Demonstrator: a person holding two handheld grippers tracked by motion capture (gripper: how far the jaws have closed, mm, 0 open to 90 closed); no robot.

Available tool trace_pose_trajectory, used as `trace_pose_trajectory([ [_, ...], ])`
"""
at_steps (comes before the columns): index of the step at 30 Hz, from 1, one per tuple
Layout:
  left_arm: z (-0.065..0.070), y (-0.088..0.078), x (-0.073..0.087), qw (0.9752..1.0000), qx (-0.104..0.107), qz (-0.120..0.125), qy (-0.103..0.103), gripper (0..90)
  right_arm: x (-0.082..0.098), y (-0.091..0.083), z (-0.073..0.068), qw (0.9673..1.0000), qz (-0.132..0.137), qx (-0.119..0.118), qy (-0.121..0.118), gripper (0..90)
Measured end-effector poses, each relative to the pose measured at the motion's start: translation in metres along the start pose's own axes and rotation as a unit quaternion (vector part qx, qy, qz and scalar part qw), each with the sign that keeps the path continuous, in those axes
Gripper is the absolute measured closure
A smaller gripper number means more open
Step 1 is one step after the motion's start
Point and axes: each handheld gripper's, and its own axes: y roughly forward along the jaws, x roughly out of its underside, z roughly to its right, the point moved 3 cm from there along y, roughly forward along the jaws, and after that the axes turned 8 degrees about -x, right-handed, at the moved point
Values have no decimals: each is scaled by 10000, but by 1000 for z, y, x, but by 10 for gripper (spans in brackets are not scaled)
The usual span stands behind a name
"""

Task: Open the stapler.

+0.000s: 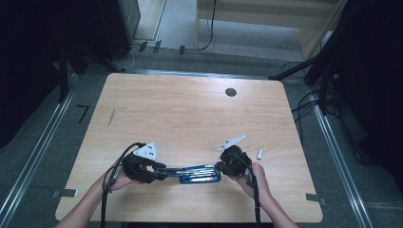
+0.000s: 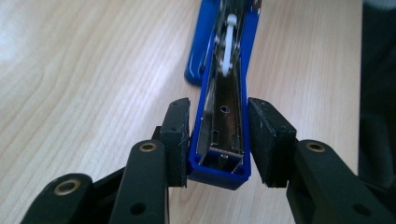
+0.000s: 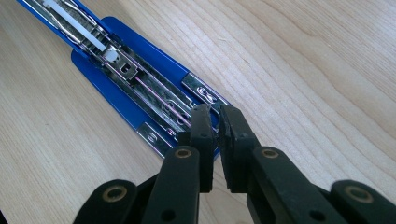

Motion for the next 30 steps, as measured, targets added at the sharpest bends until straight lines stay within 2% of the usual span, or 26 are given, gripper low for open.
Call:
trace_pose_trajectory([
  [7, -1, 0, 0, 10000, 18, -4, 54, 617, -4, 2, 0, 10000, 19, -47, -2, 809],
  [10, 0, 0, -1, 10000, 9, -7, 97, 620, -12, 5, -5, 9998, 75, 74, -147, 832],
  [14, -1, 0, -2, 9999, 35, -41, 112, 622, -26, 11, -24, 9982, 373, -56, -463, 831],
  [15, -1, 0, -2, 9999, 35, -41, 112, 622, -26, 11, -24, 9982, 373, -56, -463, 831],
  [17, -1, 0, -1, 9999, 49, -45, 102, 622, -31, 14, -36, 9968, 446, -132, -643, 831],
  [18, -1, 0, -2, 9999, 46, -48, 107, 622, -35, 18, -44, 9953, 516, -265, -779, 831],
  [19, -1, 0, -2, 9999, 46, -48, 107, 622, -35, 18, -44, 9953, 516, -265, -779, 831],
  [20, -1, 0, -2, 9999, 38, -45, 90, 622, -39, 24, -55, 9939, 584, -365, -859, 831],
  [26, -1, 0, -2, 9999, 28, -48, 119, 621, -47, 41, -68, 9925, 628, -494, -928, 826],
  [30, -1, 0, -2, 9999, 20, -47, 133, 620, -50, 48, -67, 9926, 601, -553, -894, 827],
])
